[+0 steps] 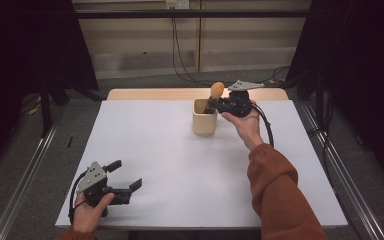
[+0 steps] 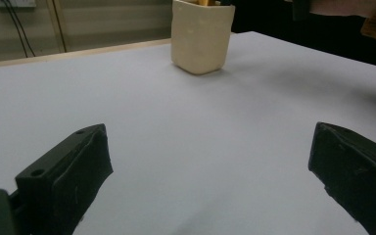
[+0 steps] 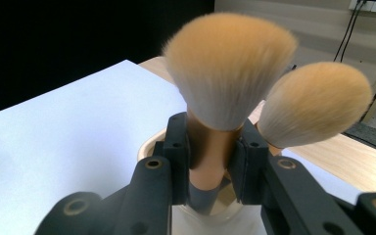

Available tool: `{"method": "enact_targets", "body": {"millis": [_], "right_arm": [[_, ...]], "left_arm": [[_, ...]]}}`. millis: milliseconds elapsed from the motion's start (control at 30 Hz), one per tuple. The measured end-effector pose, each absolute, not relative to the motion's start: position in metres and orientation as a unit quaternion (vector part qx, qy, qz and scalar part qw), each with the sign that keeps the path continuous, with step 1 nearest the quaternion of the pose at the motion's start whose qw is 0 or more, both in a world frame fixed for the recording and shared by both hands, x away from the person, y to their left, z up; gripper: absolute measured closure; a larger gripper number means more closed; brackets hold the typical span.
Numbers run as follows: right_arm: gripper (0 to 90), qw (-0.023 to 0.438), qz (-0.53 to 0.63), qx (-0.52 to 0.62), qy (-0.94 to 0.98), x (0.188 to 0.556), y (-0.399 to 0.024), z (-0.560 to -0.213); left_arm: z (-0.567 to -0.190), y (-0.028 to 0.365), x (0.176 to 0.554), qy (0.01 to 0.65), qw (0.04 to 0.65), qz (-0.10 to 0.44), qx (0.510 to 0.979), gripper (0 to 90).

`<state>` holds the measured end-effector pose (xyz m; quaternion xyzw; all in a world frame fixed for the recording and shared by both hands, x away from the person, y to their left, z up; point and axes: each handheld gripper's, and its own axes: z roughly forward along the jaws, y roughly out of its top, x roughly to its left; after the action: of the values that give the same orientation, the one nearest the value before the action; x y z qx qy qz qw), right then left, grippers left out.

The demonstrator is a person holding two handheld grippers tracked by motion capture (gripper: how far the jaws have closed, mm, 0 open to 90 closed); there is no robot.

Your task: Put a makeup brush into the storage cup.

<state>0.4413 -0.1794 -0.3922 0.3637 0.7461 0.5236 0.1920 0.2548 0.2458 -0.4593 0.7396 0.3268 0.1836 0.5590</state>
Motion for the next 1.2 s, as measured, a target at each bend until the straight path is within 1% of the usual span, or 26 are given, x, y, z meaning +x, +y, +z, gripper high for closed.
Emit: {"method": "enact_targets", "body": {"millis": [867, 933, 1067, 1133, 1167, 1200], "right_arm": [[70.5, 0.185, 0.522, 0.378, 0.742, 0.437, -0.181, -0.416], [64.1, 0.181, 0.529, 0.384, 0.735, 0.436, -0.183, -0.417], [49.7, 0.197, 0.529, 0.39, 0.728, 0.432, -0.185, -0.414], [45.2, 0.2, 0.531, 0.39, 0.725, 0.432, -0.186, -0.413], [41.5, 0.203, 0.532, 0.39, 0.724, 0.431, -0.187, -0.412], [40.0, 0.202, 0.533, 0.391, 0.722, 0.431, -0.187, -0.412]], "left_arm": [[-0.46, 0.247, 0.257, 0.329, 0.556, 0.189, 0.74, 2.1], [-0.46, 0.247, 0.257, 0.334, 0.557, 0.192, 0.736, 2.0], [-0.459, 0.246, 0.258, 0.336, 0.557, 0.191, 0.735, 2.1], [-0.459, 0.245, 0.258, 0.335, 0.556, 0.191, 0.737, 2.0], [-0.459, 0.245, 0.258, 0.336, 0.557, 0.19, 0.736, 2.1], [-0.459, 0.245, 0.258, 0.336, 0.557, 0.189, 0.736, 2.1]]}}
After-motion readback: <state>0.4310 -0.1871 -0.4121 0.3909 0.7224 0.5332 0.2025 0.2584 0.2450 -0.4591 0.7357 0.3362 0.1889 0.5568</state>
